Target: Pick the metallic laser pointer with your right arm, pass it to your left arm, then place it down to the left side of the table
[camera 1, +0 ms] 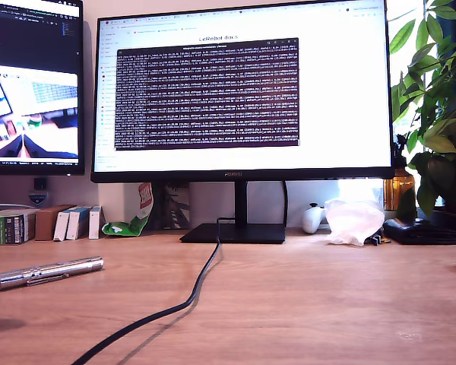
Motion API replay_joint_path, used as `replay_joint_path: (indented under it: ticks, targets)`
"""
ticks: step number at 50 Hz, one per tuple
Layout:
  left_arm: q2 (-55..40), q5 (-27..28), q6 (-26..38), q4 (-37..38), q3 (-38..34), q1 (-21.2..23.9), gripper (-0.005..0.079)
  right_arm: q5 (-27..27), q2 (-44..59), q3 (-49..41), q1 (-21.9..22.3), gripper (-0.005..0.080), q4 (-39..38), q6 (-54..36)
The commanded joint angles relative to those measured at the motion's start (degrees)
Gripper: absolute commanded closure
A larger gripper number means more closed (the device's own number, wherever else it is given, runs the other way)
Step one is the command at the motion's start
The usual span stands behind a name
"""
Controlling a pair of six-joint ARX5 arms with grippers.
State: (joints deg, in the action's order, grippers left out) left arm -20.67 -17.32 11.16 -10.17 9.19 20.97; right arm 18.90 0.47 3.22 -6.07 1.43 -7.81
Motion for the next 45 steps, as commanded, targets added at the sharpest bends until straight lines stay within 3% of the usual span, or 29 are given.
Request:
replay_joint_path:
  ticks: [1,9,29,38,45]
  targets:
    - [2.1,-0.37,-1.25,0.52,-3.61,0.15,0.0765,0.09,-0.35,-0.83,0.24,0.0753,-0.02,0.31]
    - [8.2,-0.33,-3.28,1.97,-6.64,0.15,0.0765,0.17,-0.35,-2.97,0.24,0.0753,2.16,0.7]
    - [21.57,-0.33,-7.74,18.8,-6.99,0.15,0.0765,1.18,-0.35,-2.97,0.22,0.0753,8.13,3.78]
    - [21.38,-0.74,-9.64,21.05,-6.99,0.2,0.0765,1.14,-0.35,-2.95,0.17,0.0753,8.13,5.57]
    - [21.38,-0.59,-17.11,22.49,-6.99,0.2,0.0765,1.07,-0.35,-2.93,0.13,0.0753,8.09,5.9]
